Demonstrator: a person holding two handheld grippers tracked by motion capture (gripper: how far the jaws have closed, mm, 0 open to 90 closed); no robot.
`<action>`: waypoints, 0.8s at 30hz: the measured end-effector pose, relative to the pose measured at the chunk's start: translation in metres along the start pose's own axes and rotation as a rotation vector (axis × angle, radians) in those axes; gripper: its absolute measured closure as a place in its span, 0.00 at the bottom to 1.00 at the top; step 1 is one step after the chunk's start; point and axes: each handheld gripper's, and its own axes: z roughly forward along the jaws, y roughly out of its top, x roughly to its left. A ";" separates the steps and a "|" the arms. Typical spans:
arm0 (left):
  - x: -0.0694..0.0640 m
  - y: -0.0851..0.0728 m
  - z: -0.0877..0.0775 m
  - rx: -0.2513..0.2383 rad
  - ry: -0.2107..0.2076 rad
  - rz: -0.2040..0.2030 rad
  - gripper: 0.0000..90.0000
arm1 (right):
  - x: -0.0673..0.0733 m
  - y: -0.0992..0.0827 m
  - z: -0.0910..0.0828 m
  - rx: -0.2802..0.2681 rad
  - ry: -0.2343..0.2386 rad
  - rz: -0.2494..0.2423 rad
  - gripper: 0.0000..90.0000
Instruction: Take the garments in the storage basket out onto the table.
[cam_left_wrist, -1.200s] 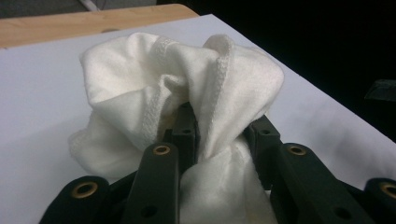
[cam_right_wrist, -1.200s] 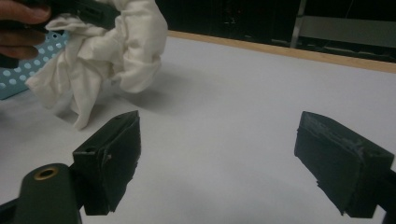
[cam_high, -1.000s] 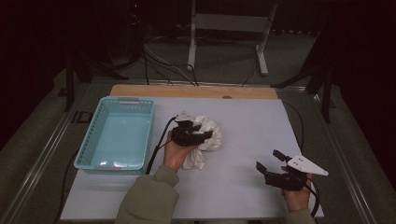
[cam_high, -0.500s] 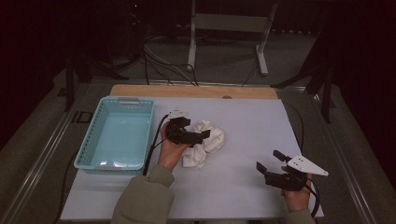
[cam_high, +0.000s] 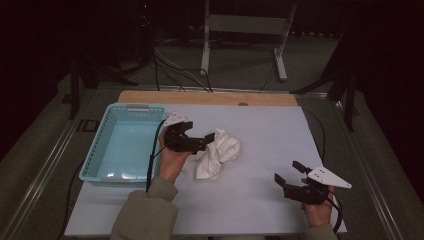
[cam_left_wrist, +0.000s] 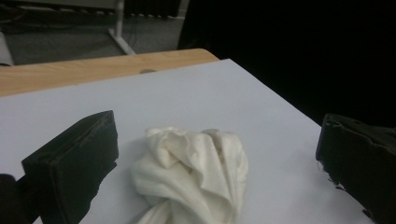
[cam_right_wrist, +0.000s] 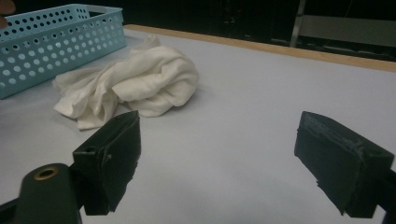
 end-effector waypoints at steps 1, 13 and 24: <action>0.002 0.000 -0.006 -0.010 0.007 -0.005 0.00 | 0.000 0.000 0.000 0.000 0.000 -0.001 0.16; 0.019 0.000 -0.039 -0.052 0.068 -0.013 0.00 | 0.000 0.000 0.000 0.001 -0.001 0.000 0.16; 0.038 -0.005 -0.073 -0.068 0.143 -0.002 0.00 | 0.000 0.000 0.000 0.001 -0.004 0.001 0.16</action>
